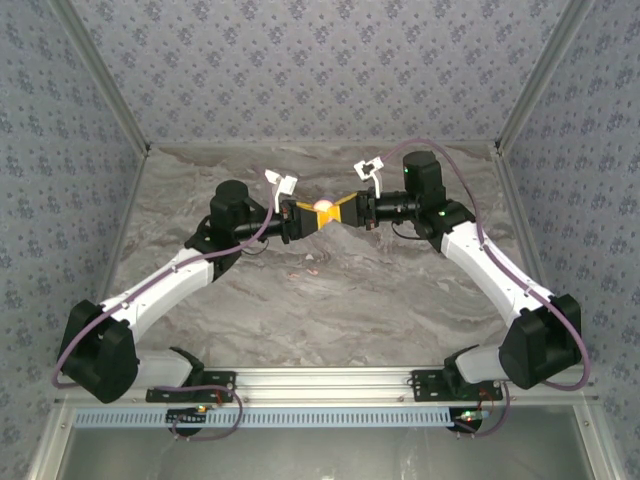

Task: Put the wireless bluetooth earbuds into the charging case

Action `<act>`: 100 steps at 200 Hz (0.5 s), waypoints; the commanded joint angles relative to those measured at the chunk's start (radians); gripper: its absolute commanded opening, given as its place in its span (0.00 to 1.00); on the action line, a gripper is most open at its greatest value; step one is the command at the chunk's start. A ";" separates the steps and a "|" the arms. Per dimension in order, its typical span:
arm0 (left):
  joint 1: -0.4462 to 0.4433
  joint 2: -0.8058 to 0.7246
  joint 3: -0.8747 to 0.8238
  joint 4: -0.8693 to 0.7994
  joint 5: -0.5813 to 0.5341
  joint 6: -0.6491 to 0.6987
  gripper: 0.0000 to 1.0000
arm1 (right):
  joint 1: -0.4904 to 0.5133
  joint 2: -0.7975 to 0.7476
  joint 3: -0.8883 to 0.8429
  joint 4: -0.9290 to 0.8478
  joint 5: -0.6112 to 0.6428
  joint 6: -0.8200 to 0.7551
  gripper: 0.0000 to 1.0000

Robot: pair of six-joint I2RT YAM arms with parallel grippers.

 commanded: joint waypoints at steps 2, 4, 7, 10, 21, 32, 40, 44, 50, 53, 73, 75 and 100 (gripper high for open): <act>-0.006 -0.014 -0.004 0.023 -0.035 -0.011 0.28 | 0.005 -0.029 -0.011 0.028 0.011 0.021 0.19; -0.006 -0.014 -0.004 0.023 -0.035 -0.011 0.28 | 0.005 -0.029 -0.011 0.028 0.011 0.021 0.19; -0.007 -0.014 -0.002 0.024 -0.036 -0.013 0.28 | 0.005 -0.030 -0.011 0.028 0.011 0.022 0.19; -0.006 -0.013 -0.002 0.024 -0.036 -0.014 0.28 | 0.005 -0.029 -0.010 0.029 0.011 0.021 0.19; -0.007 -0.012 -0.002 0.026 -0.035 -0.015 0.24 | 0.004 -0.029 -0.011 0.028 0.011 0.023 0.19; -0.007 -0.009 -0.001 0.025 -0.038 -0.018 0.19 | 0.006 -0.030 -0.011 0.029 0.011 0.021 0.20; -0.006 -0.009 -0.001 0.021 -0.042 -0.019 0.15 | 0.006 -0.031 -0.014 0.026 0.013 0.022 0.20; -0.007 -0.008 0.000 0.020 -0.045 -0.018 0.12 | 0.006 -0.031 -0.014 0.025 0.013 0.019 0.20; -0.006 -0.007 0.001 0.017 -0.047 -0.018 0.09 | 0.005 -0.032 -0.014 0.024 0.016 0.019 0.21; -0.007 -0.007 0.002 0.014 -0.047 -0.015 0.09 | 0.005 -0.034 -0.013 0.021 0.019 0.017 0.22; -0.006 -0.012 0.012 -0.022 -0.053 0.020 0.04 | 0.007 -0.046 -0.009 -0.023 0.054 -0.006 0.31; -0.007 -0.011 0.014 -0.030 -0.055 0.026 0.04 | 0.007 -0.049 -0.009 -0.030 0.061 -0.009 0.34; -0.006 -0.016 0.046 -0.114 -0.081 0.112 0.04 | 0.005 -0.081 -0.002 -0.136 0.160 -0.070 0.47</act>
